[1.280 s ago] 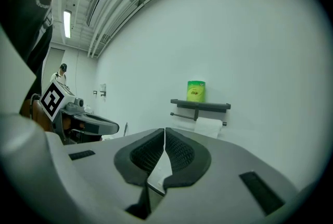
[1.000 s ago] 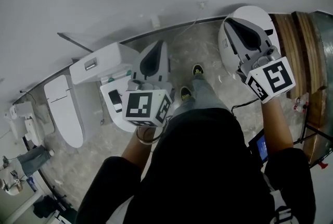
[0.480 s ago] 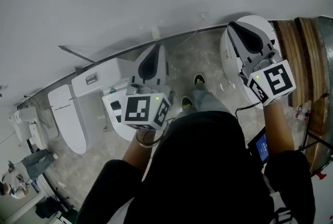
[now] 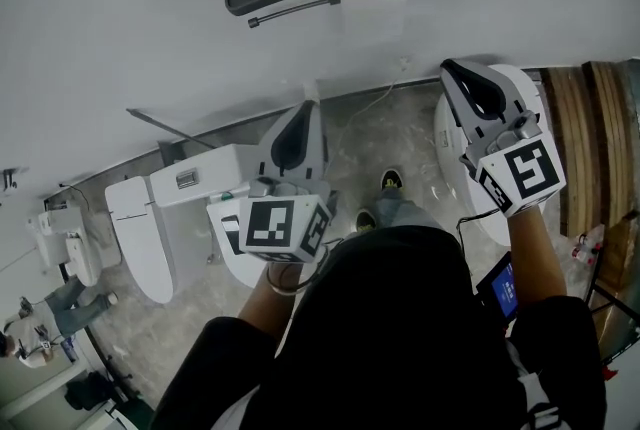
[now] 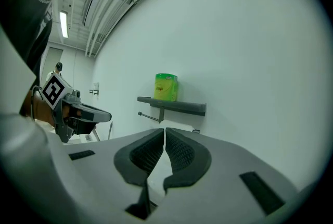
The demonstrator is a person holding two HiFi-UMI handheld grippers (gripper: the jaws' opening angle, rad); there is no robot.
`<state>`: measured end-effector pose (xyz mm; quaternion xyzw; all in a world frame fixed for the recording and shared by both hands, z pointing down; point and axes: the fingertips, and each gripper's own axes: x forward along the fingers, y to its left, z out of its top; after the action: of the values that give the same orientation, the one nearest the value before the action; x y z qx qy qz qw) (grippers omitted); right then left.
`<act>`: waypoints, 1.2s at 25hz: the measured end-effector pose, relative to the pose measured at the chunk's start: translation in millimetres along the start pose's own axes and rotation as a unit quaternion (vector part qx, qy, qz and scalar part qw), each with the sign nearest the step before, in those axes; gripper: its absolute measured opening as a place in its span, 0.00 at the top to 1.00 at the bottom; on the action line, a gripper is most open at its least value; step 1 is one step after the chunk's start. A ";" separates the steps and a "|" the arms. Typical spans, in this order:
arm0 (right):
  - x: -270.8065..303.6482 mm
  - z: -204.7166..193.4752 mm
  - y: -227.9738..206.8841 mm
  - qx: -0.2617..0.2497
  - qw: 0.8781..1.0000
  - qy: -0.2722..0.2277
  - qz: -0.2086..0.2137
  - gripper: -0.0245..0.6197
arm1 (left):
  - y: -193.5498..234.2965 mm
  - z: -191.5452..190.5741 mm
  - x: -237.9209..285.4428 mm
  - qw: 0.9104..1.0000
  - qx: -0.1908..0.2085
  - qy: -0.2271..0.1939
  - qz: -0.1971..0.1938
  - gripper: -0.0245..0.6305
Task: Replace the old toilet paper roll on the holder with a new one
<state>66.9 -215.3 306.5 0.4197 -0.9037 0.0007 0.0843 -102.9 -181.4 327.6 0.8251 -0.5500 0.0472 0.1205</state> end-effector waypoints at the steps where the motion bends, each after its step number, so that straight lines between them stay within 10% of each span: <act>1: 2.6 0.7 -4.1 -0.001 1.000 0.000 0.001 0.93 | -0.5 1.4 4.0 1.000 0.001 0.000 0.001 0.93; 30: 25.5 12.2 -51.3 -0.101 0.994 -0.019 0.033 0.93 | -22.1 21.9 51.0 0.999 0.032 -0.024 0.028 0.93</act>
<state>87.9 -268.7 294.8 0.3790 -0.9140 -0.0959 0.1086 -63.9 -224.4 313.9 0.8140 -0.5735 0.0482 0.0788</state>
